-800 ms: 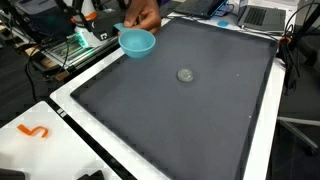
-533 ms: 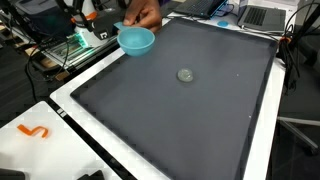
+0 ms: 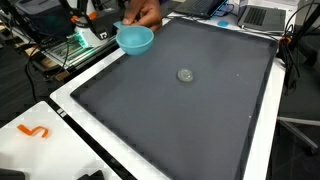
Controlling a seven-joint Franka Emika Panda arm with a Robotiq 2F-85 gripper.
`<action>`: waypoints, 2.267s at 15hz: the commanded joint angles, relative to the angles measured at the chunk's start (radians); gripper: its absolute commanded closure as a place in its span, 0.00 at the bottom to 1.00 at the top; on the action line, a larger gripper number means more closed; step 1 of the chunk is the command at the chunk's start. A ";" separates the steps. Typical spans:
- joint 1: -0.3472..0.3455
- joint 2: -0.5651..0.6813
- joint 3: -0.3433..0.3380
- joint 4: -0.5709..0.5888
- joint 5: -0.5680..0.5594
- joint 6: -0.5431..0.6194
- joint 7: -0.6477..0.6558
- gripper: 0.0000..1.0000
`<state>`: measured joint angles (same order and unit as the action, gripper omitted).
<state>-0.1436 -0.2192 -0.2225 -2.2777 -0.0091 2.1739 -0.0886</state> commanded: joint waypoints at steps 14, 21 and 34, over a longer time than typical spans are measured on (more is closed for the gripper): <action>-0.010 0.013 0.016 0.016 0.003 0.000 -0.014 0.44; -0.010 0.015 0.016 0.017 0.002 0.000 -0.014 0.44; -0.010 0.015 0.016 0.018 0.002 0.000 -0.014 0.44</action>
<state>-0.1436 -0.2054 -0.2161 -2.2616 -0.0092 2.1761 -0.1008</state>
